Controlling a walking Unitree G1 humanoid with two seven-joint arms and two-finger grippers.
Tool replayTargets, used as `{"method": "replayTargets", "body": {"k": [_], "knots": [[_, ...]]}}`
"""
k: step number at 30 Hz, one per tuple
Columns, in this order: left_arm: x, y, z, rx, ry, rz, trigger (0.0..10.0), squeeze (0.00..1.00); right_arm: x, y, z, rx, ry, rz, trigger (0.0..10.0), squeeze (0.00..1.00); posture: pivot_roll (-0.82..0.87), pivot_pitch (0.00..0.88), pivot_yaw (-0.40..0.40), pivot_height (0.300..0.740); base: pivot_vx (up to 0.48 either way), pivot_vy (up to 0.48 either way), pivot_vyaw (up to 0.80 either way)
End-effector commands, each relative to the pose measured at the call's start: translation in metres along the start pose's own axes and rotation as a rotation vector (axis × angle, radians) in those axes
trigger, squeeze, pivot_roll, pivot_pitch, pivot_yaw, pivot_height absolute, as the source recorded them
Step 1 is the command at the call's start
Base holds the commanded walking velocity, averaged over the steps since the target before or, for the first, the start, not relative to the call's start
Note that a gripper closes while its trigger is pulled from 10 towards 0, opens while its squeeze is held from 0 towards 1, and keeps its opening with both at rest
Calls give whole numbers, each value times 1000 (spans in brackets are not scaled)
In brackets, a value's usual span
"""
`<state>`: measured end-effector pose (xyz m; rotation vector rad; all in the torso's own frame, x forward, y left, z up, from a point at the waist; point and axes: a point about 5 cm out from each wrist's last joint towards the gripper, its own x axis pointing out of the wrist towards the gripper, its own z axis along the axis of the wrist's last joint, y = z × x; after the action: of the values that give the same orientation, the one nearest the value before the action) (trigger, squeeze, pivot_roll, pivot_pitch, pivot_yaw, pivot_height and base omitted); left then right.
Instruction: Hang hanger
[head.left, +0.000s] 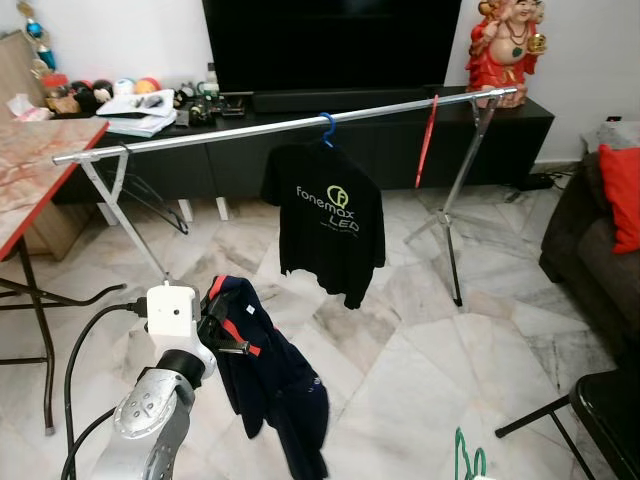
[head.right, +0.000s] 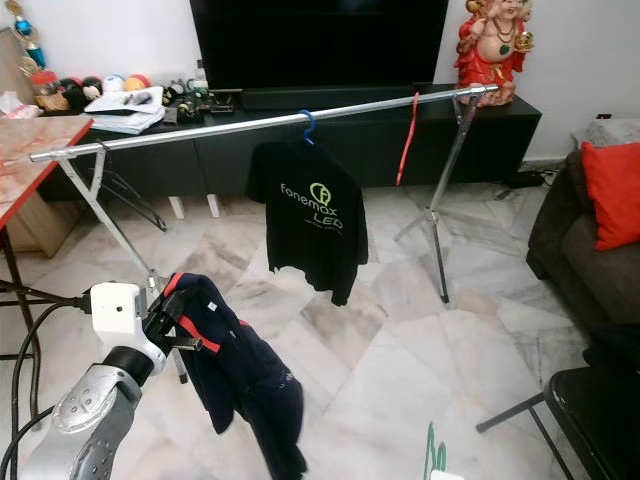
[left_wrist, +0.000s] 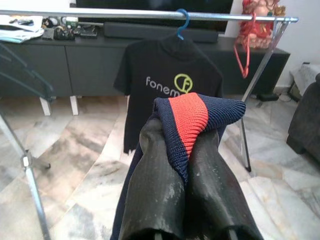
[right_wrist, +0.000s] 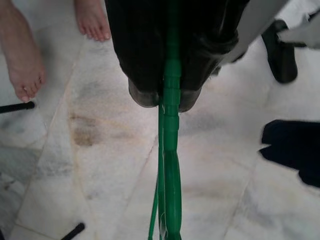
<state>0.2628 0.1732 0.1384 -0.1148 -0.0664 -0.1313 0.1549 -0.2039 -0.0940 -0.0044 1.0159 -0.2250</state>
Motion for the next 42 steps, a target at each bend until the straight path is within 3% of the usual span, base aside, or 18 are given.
{"method": "replayTargets", "body": {"k": [1, 7, 10, 14, 20, 27, 42], "knots": [[-2, 2, 3, 4, -1, 7, 10000, 0, 0, 4, 0, -32, -13, 16, 10000, 0, 38, 0, 52, 740, 0, 0, 531], [-6, 7, -2, 5, 21, 46, 10000, 0, 0, 9, 5, -20, -45, 23, 10000, 0, 48, 0, 47, 740, 0, 0, 800], [-8, 6, -1, 62, 20, 28, 10000, 0, 0, 12, 7, -32, -44, 28, 10000, 0, 58, 0, 44, 740, 0, 0, 800], [-10, 6, -2, 65, 31, 41, 10000, 0, 0, 15, 9, -39, -51, 36, 10000, 0, 59, 0, 43, 740, 0, 0, 800], [-6, 7, -4, 97, 43, 43, 10000, 0, 0, 16, 10, -44, -53, 44, 10000, 0, 60, 0, 41, 740, 0, 0, 750], [-5, 6, -6, 97, 51, 52, 10000, 0, 0, 10, 6, -20, -26, 31, 10000, 0, 64, 0, 36, 740, 0, 0, 0], [-2, 6, -8, 102, 67, 49, 10000, 0, 0, 16, 7, -13, -29, 48, 10000, 0, 66, 0, 34, 740, 0, 400, 0]]}}
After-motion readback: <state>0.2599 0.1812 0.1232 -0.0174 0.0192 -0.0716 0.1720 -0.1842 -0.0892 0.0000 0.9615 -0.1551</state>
